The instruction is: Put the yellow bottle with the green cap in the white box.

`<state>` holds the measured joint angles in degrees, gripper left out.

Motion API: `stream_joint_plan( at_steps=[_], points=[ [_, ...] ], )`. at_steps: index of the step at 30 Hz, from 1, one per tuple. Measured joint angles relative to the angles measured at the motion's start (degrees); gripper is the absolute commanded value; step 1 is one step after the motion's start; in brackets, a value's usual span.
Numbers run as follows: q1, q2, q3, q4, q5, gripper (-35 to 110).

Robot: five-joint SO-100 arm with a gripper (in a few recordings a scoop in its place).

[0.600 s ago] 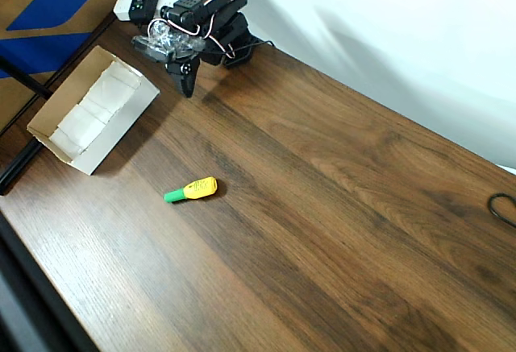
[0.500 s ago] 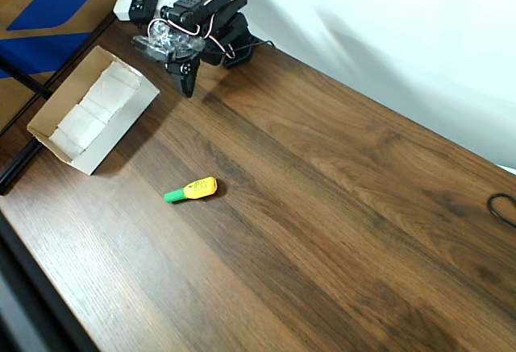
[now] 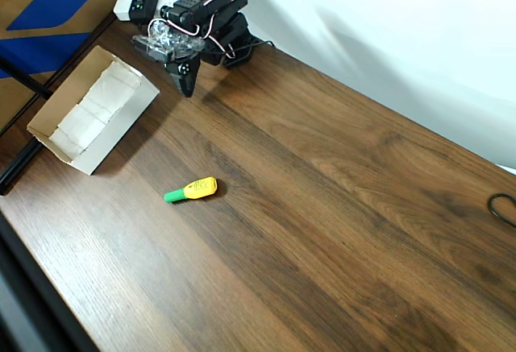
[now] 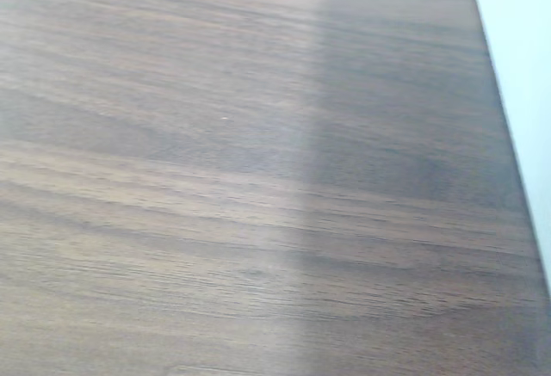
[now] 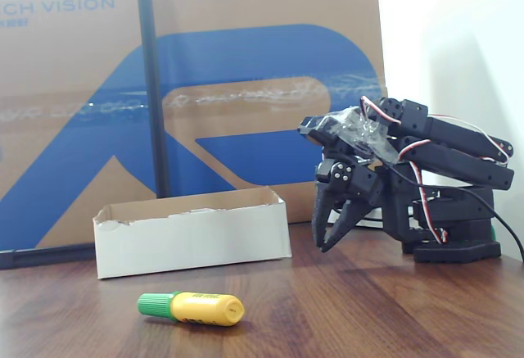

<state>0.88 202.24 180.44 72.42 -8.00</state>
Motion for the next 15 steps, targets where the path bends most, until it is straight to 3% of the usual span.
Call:
stream_joint_plan(
  at_steps=[15],
  points=[
    [1.23, -0.35, -6.94, 2.72, 1.93, 0]
  ],
)
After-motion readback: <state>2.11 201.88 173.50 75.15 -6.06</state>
